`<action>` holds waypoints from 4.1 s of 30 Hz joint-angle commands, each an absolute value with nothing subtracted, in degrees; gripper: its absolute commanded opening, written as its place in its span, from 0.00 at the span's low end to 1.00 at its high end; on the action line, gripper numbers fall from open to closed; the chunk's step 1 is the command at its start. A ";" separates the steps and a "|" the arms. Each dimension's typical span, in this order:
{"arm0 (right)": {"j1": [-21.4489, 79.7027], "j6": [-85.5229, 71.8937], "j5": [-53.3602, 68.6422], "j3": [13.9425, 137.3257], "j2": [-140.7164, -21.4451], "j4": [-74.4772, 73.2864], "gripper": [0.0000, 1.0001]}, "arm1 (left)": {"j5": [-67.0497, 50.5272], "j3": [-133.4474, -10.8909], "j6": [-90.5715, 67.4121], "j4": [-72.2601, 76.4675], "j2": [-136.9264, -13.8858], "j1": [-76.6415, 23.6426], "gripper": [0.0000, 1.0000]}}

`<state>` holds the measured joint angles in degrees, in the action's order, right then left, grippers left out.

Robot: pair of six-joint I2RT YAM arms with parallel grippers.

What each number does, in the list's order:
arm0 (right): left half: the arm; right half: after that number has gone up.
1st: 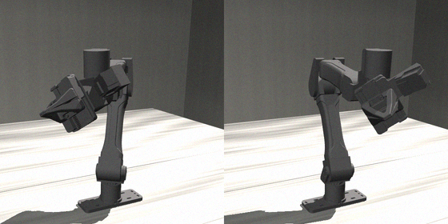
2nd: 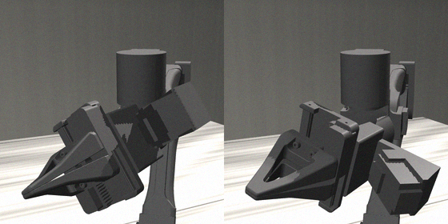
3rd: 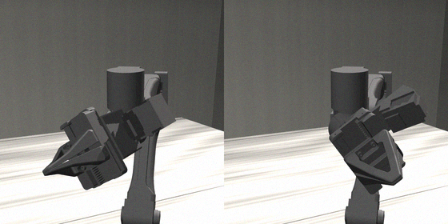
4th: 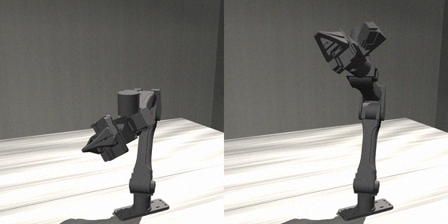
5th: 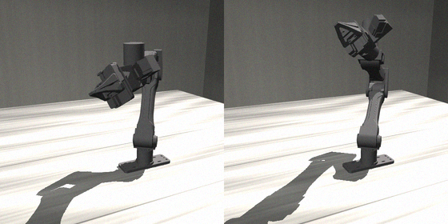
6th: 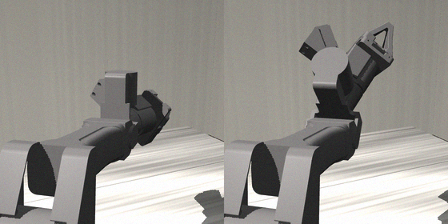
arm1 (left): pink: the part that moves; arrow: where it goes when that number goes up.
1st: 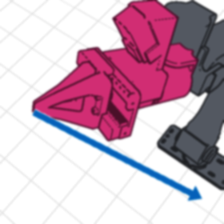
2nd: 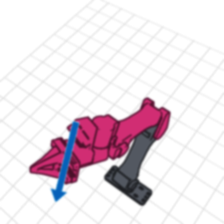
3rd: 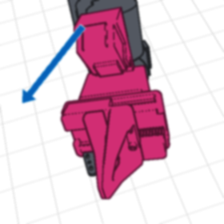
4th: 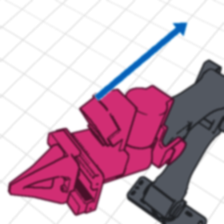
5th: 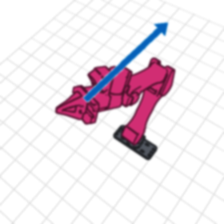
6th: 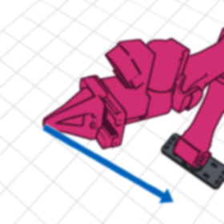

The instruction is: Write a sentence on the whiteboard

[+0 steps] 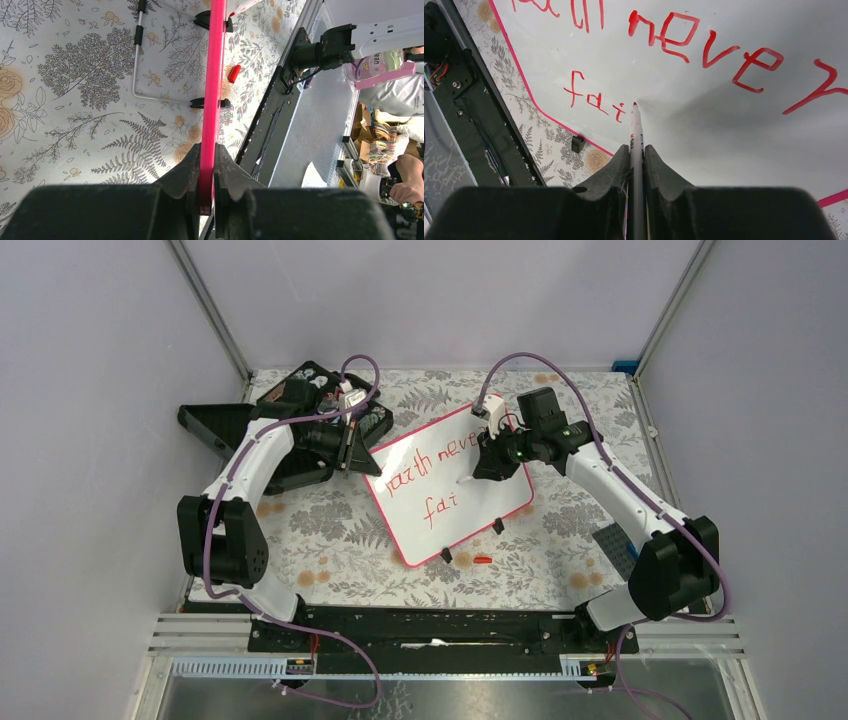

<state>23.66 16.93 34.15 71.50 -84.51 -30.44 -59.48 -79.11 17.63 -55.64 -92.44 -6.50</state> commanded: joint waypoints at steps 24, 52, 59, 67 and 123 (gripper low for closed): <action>23.21 18.07 33.89 64.24 -82.02 -28.68 0.00 | -54.59 -78.73 20.13 -53.64 -92.44 -7.29 0.00; 20.04 18.54 34.45 69.48 -82.08 -30.79 0.00 | -54.99 -78.52 20.17 -53.66 -91.97 -7.23 0.00; 20.05 18.11 33.65 69.30 -82.88 -28.96 0.00 | -54.94 -78.65 20.13 -53.68 -92.04 -7.29 0.00; 20.04 17.38 34.37 70.02 -84.17 -28.16 0.00 | -54.96 -78.68 20.13 -53.70 -91.83 -7.25 0.00; 19.86 21.27 29.56 64.69 -81.18 -29.72 0.00 | -54.58 -79.01 19.86 -53.65 -92.30 -7.29 0.00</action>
